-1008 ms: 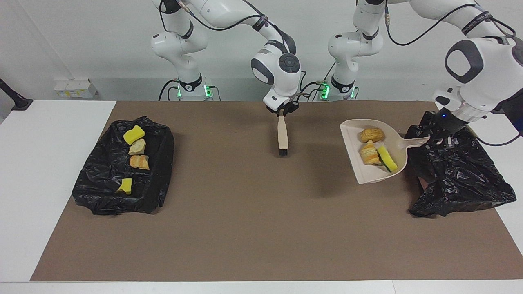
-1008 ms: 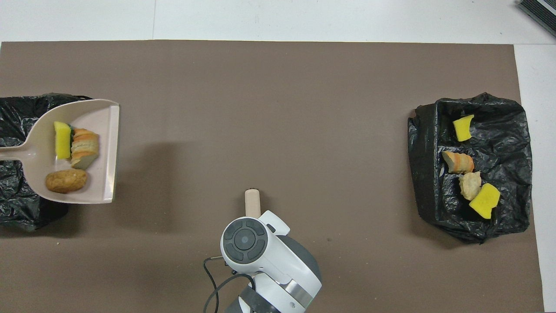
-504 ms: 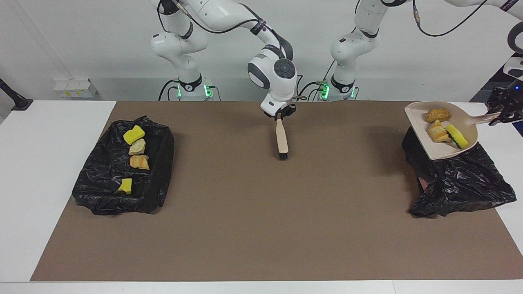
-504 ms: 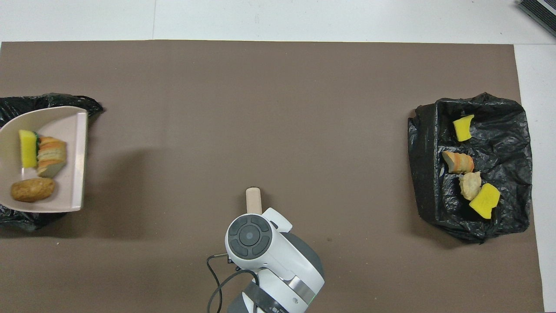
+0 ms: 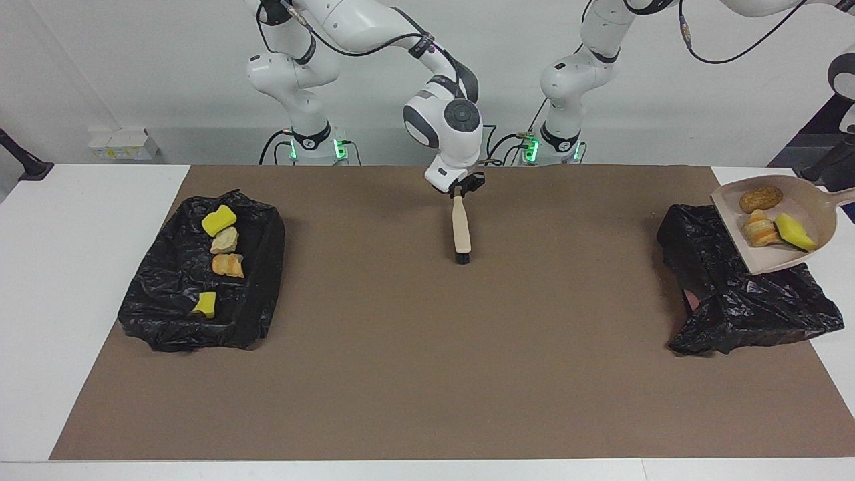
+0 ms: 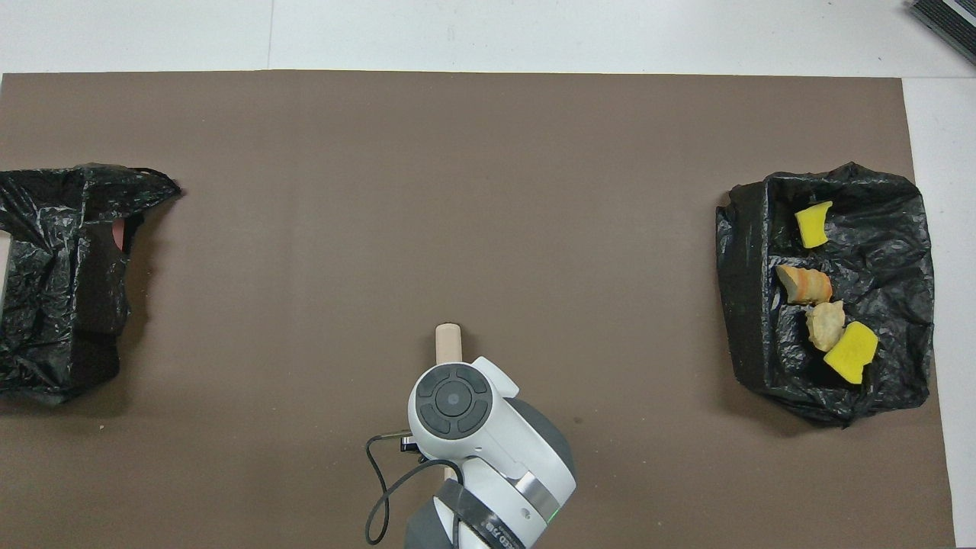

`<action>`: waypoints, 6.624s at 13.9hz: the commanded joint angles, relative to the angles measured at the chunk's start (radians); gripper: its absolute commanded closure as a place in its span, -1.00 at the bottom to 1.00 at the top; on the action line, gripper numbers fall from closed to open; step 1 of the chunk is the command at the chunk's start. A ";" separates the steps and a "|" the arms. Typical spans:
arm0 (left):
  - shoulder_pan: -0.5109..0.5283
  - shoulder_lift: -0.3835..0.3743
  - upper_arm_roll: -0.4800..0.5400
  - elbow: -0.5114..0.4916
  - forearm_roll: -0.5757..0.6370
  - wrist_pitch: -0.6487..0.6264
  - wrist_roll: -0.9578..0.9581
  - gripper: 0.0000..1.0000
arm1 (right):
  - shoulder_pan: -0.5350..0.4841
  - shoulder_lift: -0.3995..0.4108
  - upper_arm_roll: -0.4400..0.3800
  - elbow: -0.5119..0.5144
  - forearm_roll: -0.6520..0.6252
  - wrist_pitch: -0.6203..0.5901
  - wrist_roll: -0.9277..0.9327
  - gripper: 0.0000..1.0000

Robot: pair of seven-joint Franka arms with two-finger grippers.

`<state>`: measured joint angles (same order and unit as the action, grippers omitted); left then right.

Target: Sweep and dump trash in bin

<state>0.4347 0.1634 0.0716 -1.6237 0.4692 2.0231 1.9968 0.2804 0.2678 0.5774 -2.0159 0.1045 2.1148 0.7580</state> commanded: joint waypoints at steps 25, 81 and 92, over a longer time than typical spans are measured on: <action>-0.223 -0.262 -0.026 -0.214 -0.107 -0.182 -0.648 1.00 | -0.251 -0.340 -0.619 0.403 -0.128 -0.606 -0.802 -1.00; -0.507 -0.002 0.011 -0.001 -0.566 -0.162 -1.902 -1.00 | -0.167 -0.372 -0.737 0.345 -0.134 -0.576 -0.858 -1.00; -0.496 -0.108 -0.016 -0.007 -0.512 -0.300 -1.900 -1.00 | -0.164 -0.375 -0.740 0.342 -0.134 -0.576 -0.858 -1.00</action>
<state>-0.0403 0.1029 0.0487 -1.6228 -0.0640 1.7831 0.0809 0.1075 -0.0839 -0.1504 -1.6478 -0.0290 1.5344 -0.0788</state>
